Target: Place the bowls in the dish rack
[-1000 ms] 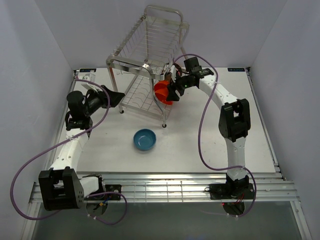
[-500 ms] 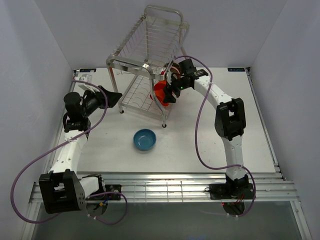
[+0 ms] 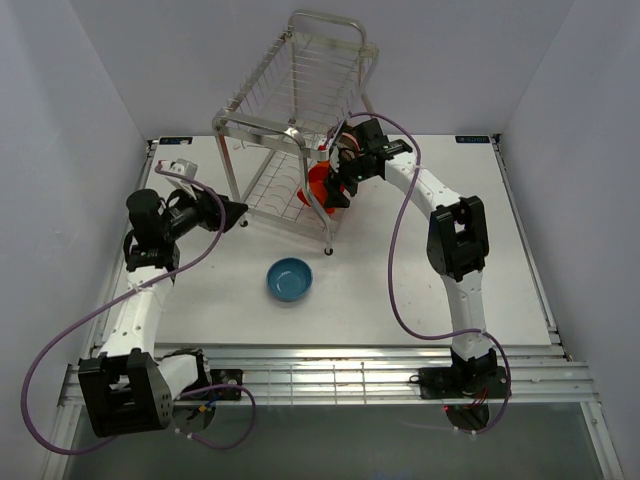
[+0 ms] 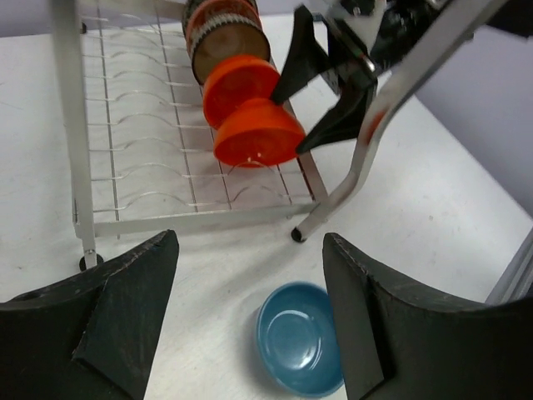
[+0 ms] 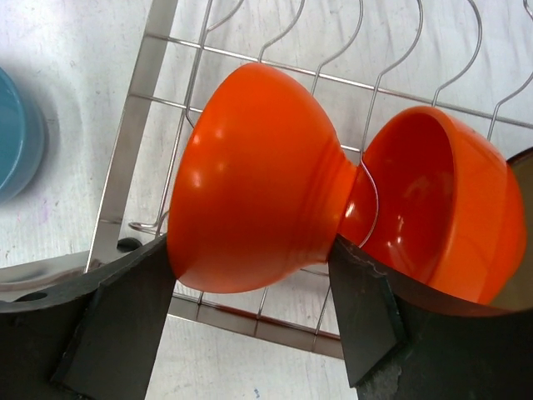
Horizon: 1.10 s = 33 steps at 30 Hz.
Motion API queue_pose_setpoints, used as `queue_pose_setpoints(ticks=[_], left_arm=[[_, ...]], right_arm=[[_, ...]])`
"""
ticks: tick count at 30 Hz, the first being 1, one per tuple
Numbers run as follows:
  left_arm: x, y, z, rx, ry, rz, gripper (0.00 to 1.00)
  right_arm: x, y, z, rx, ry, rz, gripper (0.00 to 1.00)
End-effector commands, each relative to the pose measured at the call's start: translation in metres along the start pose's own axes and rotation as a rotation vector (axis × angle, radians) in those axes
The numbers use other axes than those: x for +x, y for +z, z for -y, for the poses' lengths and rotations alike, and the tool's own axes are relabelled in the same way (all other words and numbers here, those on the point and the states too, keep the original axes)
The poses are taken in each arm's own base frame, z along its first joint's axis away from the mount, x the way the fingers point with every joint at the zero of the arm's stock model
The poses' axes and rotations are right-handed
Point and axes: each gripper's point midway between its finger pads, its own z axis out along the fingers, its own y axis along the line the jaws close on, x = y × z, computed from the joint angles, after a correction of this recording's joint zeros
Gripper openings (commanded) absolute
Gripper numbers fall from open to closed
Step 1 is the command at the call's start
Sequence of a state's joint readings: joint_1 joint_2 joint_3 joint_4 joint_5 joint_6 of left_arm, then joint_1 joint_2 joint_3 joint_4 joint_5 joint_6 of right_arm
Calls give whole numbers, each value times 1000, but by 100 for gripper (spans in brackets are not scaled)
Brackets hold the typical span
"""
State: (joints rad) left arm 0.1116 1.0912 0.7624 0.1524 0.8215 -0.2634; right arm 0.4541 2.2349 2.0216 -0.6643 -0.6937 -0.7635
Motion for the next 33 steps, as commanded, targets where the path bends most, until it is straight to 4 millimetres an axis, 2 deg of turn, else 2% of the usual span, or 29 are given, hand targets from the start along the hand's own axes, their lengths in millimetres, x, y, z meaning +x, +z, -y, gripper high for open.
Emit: queue_pose_setpoints(ticks=[1,4,7,12,16,21,24,29,31,32,33], left_arm=[[24,-12,18,125,134,-110,80],[42,-19,19,172,268,-159,79],[60,-24,16,189,327,-208,79],[79,-25,12,221,332,-259,79],[101,-27,7,242,329,-323,79],[129,-24,-4,230,375,-431,79],[144,-20,-1,252,375,-483,77],[181,-5,12,279,401,-628,75],[186,2,10,258,378,-648,75],[193,5,5,231,361,-679,74],[192,10,4,225,349,-682,74]], right_arm=[[3,-5,3,16,8,-31,78],[-2,-8,2,21,10,-24,82],[-6,-12,0,22,15,-15,88],[-11,-18,-2,35,22,-5,95],[-24,-27,-5,45,29,18,98],[-31,-40,-4,74,64,32,91],[-34,-50,-2,87,91,46,90],[-27,-62,-10,83,166,51,90],[-26,-71,-14,87,185,57,90],[-17,-70,-18,79,216,45,90],[-17,-75,-23,81,222,48,90]])
